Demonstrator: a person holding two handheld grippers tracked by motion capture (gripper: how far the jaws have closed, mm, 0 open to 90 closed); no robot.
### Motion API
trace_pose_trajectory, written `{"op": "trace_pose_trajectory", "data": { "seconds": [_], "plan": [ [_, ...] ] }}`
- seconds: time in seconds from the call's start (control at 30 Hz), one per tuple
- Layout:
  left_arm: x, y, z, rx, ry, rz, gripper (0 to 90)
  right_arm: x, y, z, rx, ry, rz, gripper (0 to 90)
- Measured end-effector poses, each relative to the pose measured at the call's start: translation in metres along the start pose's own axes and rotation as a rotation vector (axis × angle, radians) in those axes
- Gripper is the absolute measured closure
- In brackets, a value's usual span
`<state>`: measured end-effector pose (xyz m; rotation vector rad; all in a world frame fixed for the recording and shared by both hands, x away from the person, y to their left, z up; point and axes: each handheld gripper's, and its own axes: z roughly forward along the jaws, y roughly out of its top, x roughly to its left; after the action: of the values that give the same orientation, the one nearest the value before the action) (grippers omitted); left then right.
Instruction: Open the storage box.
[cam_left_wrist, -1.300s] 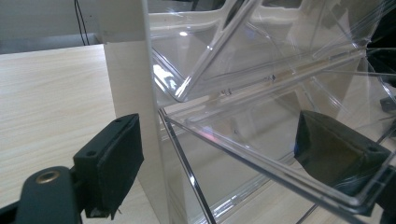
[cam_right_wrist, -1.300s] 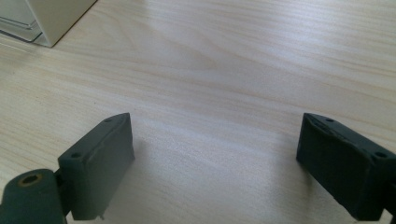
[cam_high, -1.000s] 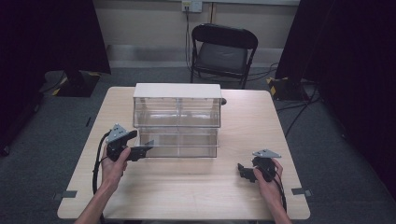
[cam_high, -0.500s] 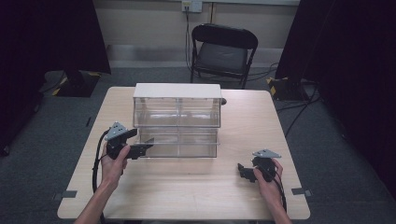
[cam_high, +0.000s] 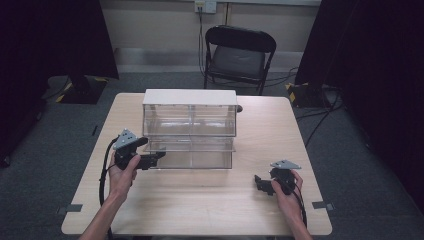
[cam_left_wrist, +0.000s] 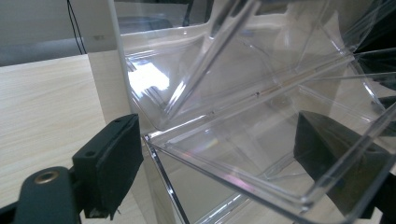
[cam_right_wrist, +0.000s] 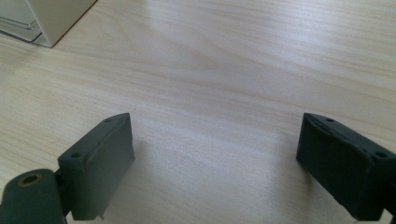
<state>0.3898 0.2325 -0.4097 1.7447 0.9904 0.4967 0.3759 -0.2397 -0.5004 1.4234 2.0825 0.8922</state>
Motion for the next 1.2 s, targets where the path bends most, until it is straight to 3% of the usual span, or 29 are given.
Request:
{"op": "trace_pose_trajectory", "data": {
  "seconds": [0.37, 0.43, 0.8, 1.17, 1.2],
  "plan": [
    [0.003, 0.001, 0.0, -0.015, -0.012, -0.019, 15.0, 0.0, 0.0, 0.0, 0.0, 0.0, -0.001, 10.2],
    [0.003, 0.002, -0.001, -0.034, -0.015, -0.038, 15.0, 0.0, 0.0, 0.0, -0.001, 0.0, 0.0, 10.2],
    [0.004, 0.009, -0.002, -0.032, -0.011, -0.029, 10.7, 0.0, 0.0, 0.0, 0.0, 0.0, 0.001, 10.2],
    [0.004, 0.013, 0.002, -0.017, -0.008, -0.073, 6.7, 0.0, 0.0, 0.0, 0.0, 0.0, 0.001, 10.2],
    [0.005, 0.013, 0.001, -0.011, -0.009, -0.063, 6.7, 0.0, 0.0, 0.0, 0.0, 0.0, 0.001, 10.2]
  ]
}}
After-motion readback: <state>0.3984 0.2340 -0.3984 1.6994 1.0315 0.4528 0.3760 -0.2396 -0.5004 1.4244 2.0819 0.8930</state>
